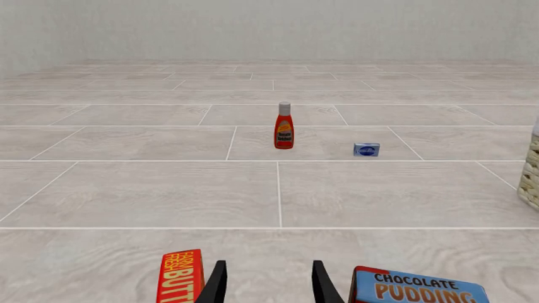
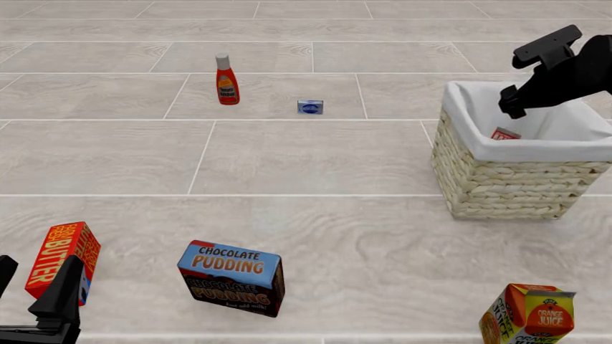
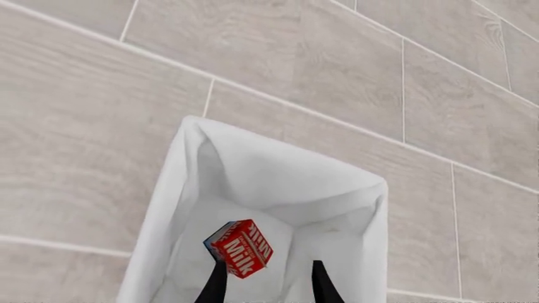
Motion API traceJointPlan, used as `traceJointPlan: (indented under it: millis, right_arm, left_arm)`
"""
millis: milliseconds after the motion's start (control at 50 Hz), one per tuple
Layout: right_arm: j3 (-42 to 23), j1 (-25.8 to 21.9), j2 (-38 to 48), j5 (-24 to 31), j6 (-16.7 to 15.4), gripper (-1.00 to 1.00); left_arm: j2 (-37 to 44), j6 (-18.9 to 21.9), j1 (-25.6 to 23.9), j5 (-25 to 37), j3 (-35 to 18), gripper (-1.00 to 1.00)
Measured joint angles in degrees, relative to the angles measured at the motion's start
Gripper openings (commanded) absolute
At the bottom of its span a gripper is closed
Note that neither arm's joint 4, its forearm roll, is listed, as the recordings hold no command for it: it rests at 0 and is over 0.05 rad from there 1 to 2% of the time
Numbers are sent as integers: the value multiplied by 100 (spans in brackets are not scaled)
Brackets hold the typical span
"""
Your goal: Pick the milk and place it in the basket.
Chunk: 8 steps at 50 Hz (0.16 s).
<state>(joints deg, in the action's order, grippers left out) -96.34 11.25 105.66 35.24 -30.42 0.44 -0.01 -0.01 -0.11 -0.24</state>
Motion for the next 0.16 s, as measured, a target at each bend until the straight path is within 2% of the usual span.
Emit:
traceJointPlan:
  millis: [160]
  right_arm:
    - [186,-12,-196,-62,42,100]
  left_arm:
    - [0,0,0,0,0,100]
